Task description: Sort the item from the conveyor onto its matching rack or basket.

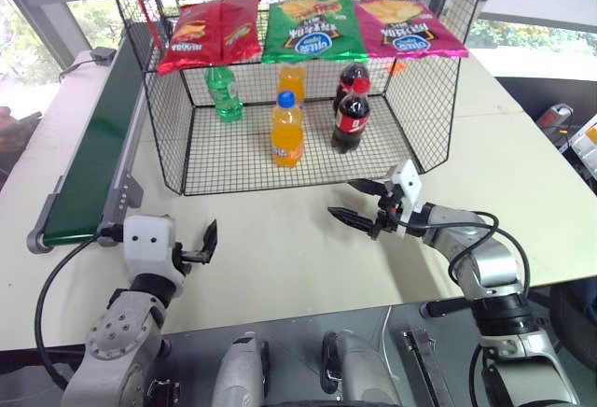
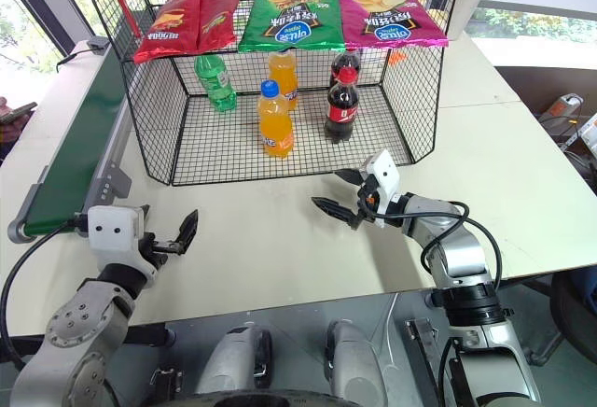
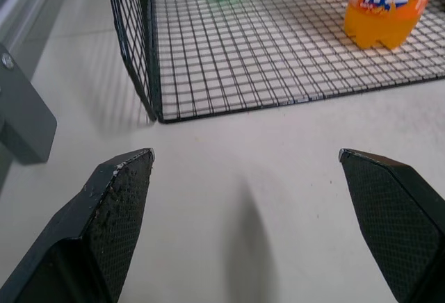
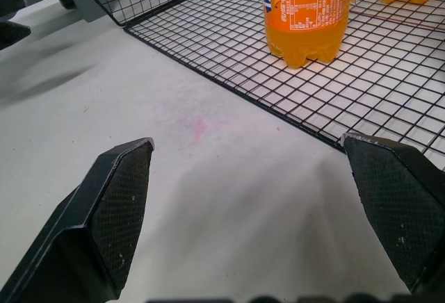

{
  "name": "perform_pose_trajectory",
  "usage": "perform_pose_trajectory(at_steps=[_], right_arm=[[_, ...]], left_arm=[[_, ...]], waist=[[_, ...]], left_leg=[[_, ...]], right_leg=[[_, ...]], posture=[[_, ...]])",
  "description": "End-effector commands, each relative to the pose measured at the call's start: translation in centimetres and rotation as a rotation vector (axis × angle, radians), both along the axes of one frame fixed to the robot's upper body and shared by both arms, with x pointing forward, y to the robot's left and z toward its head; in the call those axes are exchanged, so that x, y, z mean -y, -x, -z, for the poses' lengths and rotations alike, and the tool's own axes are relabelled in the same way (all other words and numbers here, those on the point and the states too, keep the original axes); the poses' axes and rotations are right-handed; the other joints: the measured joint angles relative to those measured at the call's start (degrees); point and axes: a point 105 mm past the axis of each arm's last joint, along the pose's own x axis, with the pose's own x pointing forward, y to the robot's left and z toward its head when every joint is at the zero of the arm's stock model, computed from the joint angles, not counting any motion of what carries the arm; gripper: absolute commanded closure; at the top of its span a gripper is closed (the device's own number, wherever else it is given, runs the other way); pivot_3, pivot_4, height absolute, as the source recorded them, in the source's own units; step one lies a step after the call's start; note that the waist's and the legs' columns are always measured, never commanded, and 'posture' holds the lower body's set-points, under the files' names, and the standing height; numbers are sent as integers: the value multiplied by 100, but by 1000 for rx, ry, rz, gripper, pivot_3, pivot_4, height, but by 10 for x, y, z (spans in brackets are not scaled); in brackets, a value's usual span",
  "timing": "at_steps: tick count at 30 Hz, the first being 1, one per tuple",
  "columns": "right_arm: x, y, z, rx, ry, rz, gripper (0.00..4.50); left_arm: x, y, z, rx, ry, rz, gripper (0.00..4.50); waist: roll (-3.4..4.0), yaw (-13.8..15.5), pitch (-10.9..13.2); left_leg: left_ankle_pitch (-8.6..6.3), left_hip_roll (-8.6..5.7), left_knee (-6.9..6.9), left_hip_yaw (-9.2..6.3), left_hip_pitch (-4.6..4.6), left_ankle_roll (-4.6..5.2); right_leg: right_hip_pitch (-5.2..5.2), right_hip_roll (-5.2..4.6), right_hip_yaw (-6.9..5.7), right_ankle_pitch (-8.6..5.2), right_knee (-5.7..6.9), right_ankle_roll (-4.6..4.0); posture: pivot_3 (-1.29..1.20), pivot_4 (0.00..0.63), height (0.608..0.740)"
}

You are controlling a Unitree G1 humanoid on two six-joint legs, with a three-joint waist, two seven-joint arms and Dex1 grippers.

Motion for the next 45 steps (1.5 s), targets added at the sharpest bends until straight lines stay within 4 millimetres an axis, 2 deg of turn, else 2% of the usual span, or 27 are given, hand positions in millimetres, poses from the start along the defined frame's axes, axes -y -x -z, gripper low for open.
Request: perform_pose_trajectory(at_steps=[1,29,36,42,45], right_arm=[[-3,-1,-11,33,-17,-18,0],[-7,2,-11,31,-18,-49,0],[-11,9,-12,47,0,-105,0],[-20,25,-25,90,-41,-223,0],[-23,25,-35,138,-87,-229,0]], left_arm=[[3,2,-14,64,-8,10,48],[2,2,-10,44,-7,-8,48],[3,2,-11,46,-16,-5,48],[3,4,-13,51,-16,-4,48],[2,5,-14,53,-15,-7,48]], waist=[[0,1,0],[0,0,0],[0,0,0],[0,1,0],[0,0,0]], left_leg=[[0,0,0,0,0,0],[0,0,0,0,0,0],[0,0,0,0,0,0],[0,0,0,-1,0,0],[0,0,0,-3,0,0]], right_leg=[[0,0,0,0,0,0],[0,0,0,0,0,0],[0,0,0,0,0,0],[0,0,0,0,0,0],[0,0,0,0,0,0]], posture=[[0,150,740],[0,150,740],[0,150,740],[0,150,740],[0,150,740]])
